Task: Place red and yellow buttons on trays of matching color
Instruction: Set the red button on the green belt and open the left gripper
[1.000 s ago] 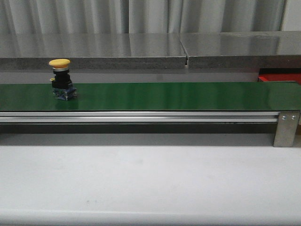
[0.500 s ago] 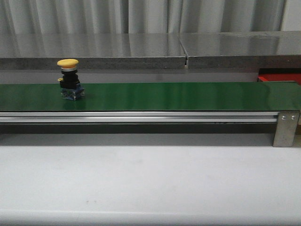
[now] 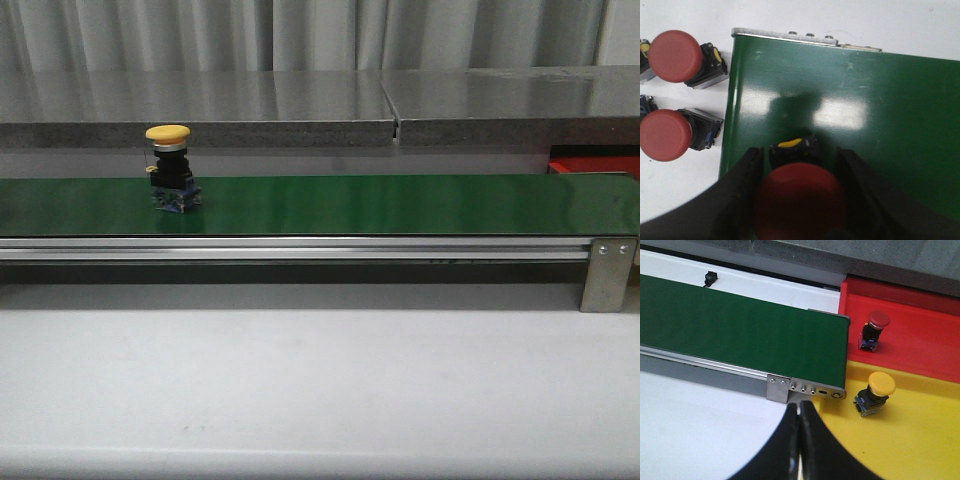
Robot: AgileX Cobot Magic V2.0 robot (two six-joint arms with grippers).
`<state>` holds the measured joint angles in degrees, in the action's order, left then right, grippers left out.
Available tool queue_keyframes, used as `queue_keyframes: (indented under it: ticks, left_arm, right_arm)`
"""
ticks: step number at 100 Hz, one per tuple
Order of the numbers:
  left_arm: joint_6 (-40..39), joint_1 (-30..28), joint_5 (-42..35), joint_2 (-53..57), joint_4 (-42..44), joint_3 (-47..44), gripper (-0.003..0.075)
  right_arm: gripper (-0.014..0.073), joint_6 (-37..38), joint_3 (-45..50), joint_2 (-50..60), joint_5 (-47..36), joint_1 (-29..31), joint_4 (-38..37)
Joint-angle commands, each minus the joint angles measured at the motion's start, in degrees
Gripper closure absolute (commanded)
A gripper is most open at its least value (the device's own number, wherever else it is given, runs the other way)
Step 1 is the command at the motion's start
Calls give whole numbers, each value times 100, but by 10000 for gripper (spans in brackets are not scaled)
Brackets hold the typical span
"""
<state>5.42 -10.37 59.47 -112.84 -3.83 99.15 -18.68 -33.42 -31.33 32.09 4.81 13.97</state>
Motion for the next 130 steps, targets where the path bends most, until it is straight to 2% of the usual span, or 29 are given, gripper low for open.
queue_keyframes:
  ticks: [1, 16, 24, 29, 36, 48, 55, 65, 90, 114, 130]
  left_arm:
    - [-17, 32, -168, 257, 36, 227, 740]
    - [-17, 32, -130, 151, 76, 227, 733]
    - [-17, 32, -72, 88, 76, 227, 675]
    - [-17, 32, -48, 64, 76, 227, 606]
    - [-17, 32, -21, 64, 76, 227, 462]
    - [-4, 39, 2, 98, 76, 294, 122]
    - [-4, 79, 70, 98, 76, 414, -1]
    - [-4, 175, 145, 112, 62, 623, 64]
    - [-4, 573, 403, 176, 74, 1188, 67]
    - [-4, 631, 298, 682, 50, 1138, 69]
    - [-4, 631, -24, 1449, 2, 576, 69]
  right_arm:
    - [712, -26, -159, 0, -431, -17, -17]
    - [712, -26, -159, 0, -431, -17, -17]
    - [712, -26, -159, 0, -431, -17, -17]
    - [712, -26, -159, 0, -431, -17, -17]
    - [712, -26, -159, 0, -431, -17, -17]
    - [712, -26, -159, 0, -431, -17, -17]
    - [712, -26, -159, 0, -431, -17, -17]
    - [712, -26, -159, 0, -431, -17, -17]
    - [712, -26, -159, 0, -431, -17, -17]
    - [712, -26, -159, 0, -431, -17, -17]
    - [712, -26, -159, 0, -431, -17, -17]
